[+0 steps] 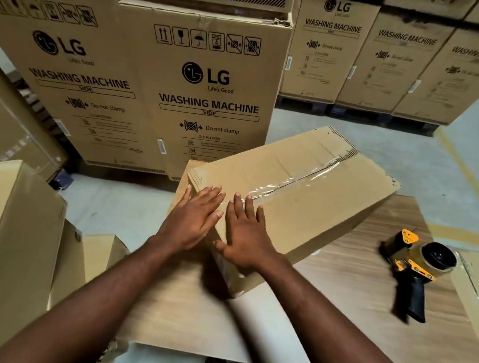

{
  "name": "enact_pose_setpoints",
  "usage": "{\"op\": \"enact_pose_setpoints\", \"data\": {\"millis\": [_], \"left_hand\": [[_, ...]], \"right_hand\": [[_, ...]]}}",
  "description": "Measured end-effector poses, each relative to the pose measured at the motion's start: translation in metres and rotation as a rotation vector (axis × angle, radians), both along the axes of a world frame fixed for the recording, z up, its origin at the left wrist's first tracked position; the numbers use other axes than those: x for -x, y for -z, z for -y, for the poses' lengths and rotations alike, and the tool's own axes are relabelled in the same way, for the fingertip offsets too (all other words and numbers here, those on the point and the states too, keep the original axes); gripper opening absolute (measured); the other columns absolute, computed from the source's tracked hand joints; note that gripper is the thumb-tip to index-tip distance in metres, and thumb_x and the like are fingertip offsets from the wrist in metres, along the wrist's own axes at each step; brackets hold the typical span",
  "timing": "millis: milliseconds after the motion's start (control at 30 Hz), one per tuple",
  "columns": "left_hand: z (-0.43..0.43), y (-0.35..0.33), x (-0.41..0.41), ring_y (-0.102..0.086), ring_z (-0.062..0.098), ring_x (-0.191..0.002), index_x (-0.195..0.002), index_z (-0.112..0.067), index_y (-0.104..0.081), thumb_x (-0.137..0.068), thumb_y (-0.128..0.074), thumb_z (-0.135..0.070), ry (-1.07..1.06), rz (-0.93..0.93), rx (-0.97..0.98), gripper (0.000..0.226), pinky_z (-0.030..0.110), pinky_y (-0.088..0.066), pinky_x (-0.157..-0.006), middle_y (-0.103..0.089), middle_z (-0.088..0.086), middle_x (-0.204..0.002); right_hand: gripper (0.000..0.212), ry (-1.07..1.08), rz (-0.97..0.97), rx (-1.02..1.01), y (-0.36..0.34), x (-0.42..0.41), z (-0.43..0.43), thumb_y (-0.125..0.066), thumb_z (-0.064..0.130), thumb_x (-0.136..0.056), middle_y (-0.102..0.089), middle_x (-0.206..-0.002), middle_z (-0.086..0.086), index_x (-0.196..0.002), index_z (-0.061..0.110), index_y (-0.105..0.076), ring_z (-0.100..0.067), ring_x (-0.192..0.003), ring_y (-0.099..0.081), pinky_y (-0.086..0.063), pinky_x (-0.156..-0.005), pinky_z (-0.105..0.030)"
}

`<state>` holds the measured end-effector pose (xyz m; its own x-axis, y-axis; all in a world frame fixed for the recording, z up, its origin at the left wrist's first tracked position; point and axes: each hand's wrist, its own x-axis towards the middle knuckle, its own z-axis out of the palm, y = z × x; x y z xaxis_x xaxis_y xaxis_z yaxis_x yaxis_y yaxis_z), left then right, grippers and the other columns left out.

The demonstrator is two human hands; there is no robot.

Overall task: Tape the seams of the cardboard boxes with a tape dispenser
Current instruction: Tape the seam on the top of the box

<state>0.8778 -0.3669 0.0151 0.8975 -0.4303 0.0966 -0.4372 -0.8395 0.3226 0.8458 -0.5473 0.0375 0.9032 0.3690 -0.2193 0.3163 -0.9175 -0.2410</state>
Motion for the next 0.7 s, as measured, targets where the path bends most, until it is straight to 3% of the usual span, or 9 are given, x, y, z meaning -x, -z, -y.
{"op": "enact_pose_setpoints", "data": {"millis": [133,200,300,367,467,567,700], "left_hand": [[0.019,0.007,0.023,-0.026,0.012,-0.150,-0.157,-0.027,-0.029,-0.099,-0.020,-0.062,0.082,0.106,-0.104,0.068,0.047,0.001,-0.123,-0.027,-0.007,-0.163],[0.030,0.012,0.031,-0.035,0.010,-0.144,-0.154,-0.030,-0.034,-0.097,-0.027,-0.064,0.150,0.160,-0.150,0.066,0.054,-0.010,-0.124,-0.033,-0.008,-0.161],[0.057,0.008,0.034,-0.053,0.017,-0.126,-0.139,-0.028,-0.053,-0.090,-0.042,-0.065,0.183,0.207,-0.079,0.063,0.046,-0.031,-0.116,-0.051,-0.006,-0.147],[0.073,0.006,0.033,-0.056,0.021,-0.113,-0.126,-0.027,-0.060,-0.086,-0.048,-0.066,0.133,0.222,0.007,0.057,0.041,-0.038,-0.101,-0.057,-0.005,-0.134],[0.080,0.012,0.034,-0.054,0.022,-0.105,-0.118,-0.027,-0.063,-0.084,-0.054,-0.061,0.058,0.253,0.101,0.048,0.039,-0.038,-0.092,-0.059,-0.005,-0.125],[0.084,0.020,0.040,-0.054,0.023,-0.103,-0.119,-0.027,-0.064,-0.082,-0.064,-0.050,0.070,0.274,0.144,0.043,0.036,-0.035,-0.091,-0.061,-0.005,-0.124],[0.110,0.017,0.051,-0.056,0.021,-0.102,-0.122,-0.030,-0.063,-0.083,-0.070,-0.039,0.142,0.243,0.207,0.040,0.035,-0.036,-0.090,-0.063,-0.008,-0.125]], "right_hand": [[0.103,-0.172,-0.064,0.042,-0.007,-0.001,0.067,-0.063,0.046,-0.093,0.022,-0.168,-0.007,-0.163,0.013,0.005,-0.027,-0.155,0.021,0.007,-0.126,-0.049],[0.103,-0.168,-0.113,0.038,-0.014,0.003,0.099,-0.067,0.031,-0.091,0.022,-0.168,0.001,-0.163,0.018,0.006,-0.017,-0.154,0.021,0.011,-0.124,-0.043],[0.097,-0.066,-0.114,0.061,-0.021,0.018,0.112,-0.060,0.012,-0.090,0.016,-0.170,0.003,-0.164,0.019,0.002,-0.017,-0.156,0.015,0.004,-0.127,-0.047],[0.085,0.047,-0.015,0.027,-0.011,0.035,0.105,-0.054,0.022,-0.095,0.008,-0.171,0.000,-0.164,0.016,-0.005,-0.020,-0.158,0.008,-0.002,-0.127,-0.051],[0.076,0.166,0.190,-0.049,0.013,0.052,0.099,-0.040,0.056,-0.099,-0.019,-0.169,-0.003,-0.161,0.014,-0.027,-0.024,-0.157,-0.014,-0.014,-0.125,-0.051],[0.066,0.156,0.314,-0.067,0.023,0.054,0.112,-0.035,0.055,-0.101,-0.043,-0.159,-0.004,-0.150,0.013,-0.049,-0.026,-0.148,-0.039,-0.035,-0.117,-0.053],[0.063,0.067,0.314,-0.114,0.022,0.062,0.161,-0.040,0.053,-0.102,-0.037,-0.162,0.003,-0.154,0.018,-0.045,-0.019,-0.151,-0.032,-0.027,-0.123,-0.046]]}}
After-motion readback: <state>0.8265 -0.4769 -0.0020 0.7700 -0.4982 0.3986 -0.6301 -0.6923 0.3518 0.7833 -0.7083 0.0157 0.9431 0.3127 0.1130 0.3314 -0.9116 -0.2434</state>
